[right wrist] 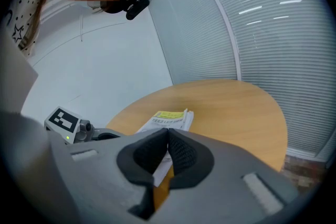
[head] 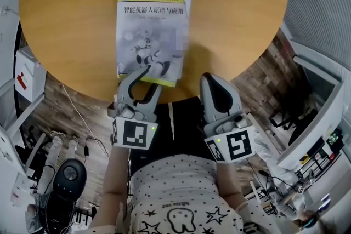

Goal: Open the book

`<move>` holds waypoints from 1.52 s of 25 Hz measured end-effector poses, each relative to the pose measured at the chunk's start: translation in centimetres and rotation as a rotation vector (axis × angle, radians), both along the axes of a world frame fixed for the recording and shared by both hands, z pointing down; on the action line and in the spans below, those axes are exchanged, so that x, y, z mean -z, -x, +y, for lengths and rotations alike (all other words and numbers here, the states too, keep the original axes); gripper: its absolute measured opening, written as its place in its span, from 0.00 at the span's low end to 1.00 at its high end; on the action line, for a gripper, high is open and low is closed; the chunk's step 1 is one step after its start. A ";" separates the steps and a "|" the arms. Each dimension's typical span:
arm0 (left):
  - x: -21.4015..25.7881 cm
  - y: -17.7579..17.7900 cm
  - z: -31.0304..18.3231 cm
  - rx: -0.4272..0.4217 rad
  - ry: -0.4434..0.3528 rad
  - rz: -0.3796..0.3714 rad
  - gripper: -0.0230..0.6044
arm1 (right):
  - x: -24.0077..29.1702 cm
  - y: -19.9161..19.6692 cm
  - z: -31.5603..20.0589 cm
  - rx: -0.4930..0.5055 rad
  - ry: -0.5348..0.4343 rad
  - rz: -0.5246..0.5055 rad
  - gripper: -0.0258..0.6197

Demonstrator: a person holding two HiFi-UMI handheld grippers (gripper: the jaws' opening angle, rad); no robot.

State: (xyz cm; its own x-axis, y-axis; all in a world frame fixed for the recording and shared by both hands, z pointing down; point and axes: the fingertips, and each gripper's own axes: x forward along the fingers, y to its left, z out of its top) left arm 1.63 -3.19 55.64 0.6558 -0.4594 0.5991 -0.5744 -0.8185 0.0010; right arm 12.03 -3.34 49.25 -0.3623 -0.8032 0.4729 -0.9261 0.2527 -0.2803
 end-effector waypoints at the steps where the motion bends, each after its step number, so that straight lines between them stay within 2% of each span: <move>1: -0.3 -0.2 0.2 -0.014 0.000 -0.020 0.28 | 0.0 0.0 0.0 0.000 0.000 0.000 0.04; 3: -0.6 -0.5 0.5 -0.051 -0.004 -0.054 0.28 | 0.2 0.2 0.1 0.003 -0.002 0.000 0.04; 5: -0.4 -0.7 0.5 -0.070 -0.001 -0.056 0.28 | 0.3 0.3 0.1 0.009 -0.006 0.000 0.04; 6: -0.2 -0.7 0.5 -0.067 0.008 -0.038 0.23 | 0.3 0.4 0.1 0.011 -0.007 0.001 0.04; 7: 0.0 -0.7 0.4 -0.053 0.024 -0.010 0.16 | 0.4 0.4 0.1 0.013 -0.008 0.002 0.04; 8: 0.3 -0.7 0.3 -0.031 0.038 0.026 0.14 | 0.4 0.4 0.1 0.015 -0.010 0.003 0.04; 12: 1.7 0.3 -1.0 0.115 0.079 0.200 0.11 | 0.8 0.5 0.1 0.018 -0.018 0.005 0.04; 14: 2.0 1.1 -1.4 0.192 0.119 0.258 0.10 | 0.9 0.4 0.0 0.016 -0.020 0.008 0.04; 16: 2.2 1.5 -1.7 0.227 0.128 0.293 0.10 | 0.8 0.4 -0.1 0.016 -0.016 0.012 0.04; 25: 2.3 2.8 -2.4 0.304 0.150 0.352 0.11 | 1.0 0.9 -0.5 0.024 -0.015 0.019 0.04; 35: 4.0 5.3 -3.6 0.433 0.090 0.391 0.10 | 2.0 0.9 -1.2 0.021 -0.033 0.030 0.04; 38: 4.1 6.8 -3.9 0.480 0.097 0.421 0.10 | 2.4 1.3 -1.5 0.008 -0.040 0.025 0.04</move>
State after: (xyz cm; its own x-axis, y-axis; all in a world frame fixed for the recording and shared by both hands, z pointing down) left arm -5.16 -7.13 51.53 0.5783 -0.7169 0.3893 -0.8112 -0.4551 0.3671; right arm 10.69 -4.80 46.81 -0.3573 -0.8190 0.4491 -0.9306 0.2708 -0.2464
